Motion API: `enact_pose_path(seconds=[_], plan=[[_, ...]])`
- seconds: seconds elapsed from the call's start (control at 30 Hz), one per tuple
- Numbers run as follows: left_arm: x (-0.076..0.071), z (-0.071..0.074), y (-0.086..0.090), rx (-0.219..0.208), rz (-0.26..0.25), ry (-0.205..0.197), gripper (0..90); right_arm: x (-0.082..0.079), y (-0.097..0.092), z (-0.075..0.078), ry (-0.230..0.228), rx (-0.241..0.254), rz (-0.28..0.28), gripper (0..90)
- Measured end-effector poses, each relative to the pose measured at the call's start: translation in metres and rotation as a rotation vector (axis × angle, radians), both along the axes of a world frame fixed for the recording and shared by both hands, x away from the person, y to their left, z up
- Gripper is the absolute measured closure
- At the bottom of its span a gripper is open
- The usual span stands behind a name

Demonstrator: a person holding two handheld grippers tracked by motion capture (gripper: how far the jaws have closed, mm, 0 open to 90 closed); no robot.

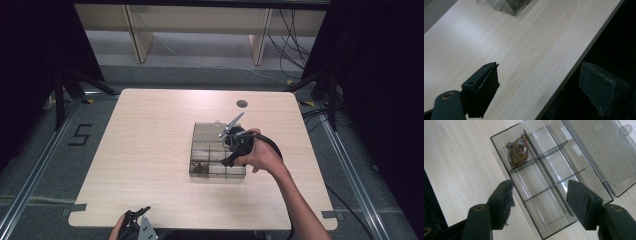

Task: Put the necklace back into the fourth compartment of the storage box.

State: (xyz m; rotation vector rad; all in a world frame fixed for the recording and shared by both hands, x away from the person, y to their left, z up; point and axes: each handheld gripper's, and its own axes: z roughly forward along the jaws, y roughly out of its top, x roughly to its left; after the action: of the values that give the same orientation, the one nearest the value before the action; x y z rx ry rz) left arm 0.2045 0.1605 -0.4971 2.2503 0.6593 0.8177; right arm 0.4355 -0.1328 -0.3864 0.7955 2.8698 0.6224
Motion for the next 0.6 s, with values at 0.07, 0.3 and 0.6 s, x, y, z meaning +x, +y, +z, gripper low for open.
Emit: enact_pose_path(seconds=[0.07,0.3,0.6], plan=[[0.0,0.0,0.0,-0.001,0.006,0.003,15.4,-0.001,-0.001,0.0,0.0,0.012,-0.002,36.0],[0.002,0.0,0.002,0.026,0.008,-0.003,15.4,-0.007,-0.008,-0.005,-0.01,0.067,-0.019,27.6],[0.002,0.001,0.003,0.031,0.007,-0.002,15.4,-0.022,-0.018,-0.009,-0.023,0.104,-0.039,25.6]])
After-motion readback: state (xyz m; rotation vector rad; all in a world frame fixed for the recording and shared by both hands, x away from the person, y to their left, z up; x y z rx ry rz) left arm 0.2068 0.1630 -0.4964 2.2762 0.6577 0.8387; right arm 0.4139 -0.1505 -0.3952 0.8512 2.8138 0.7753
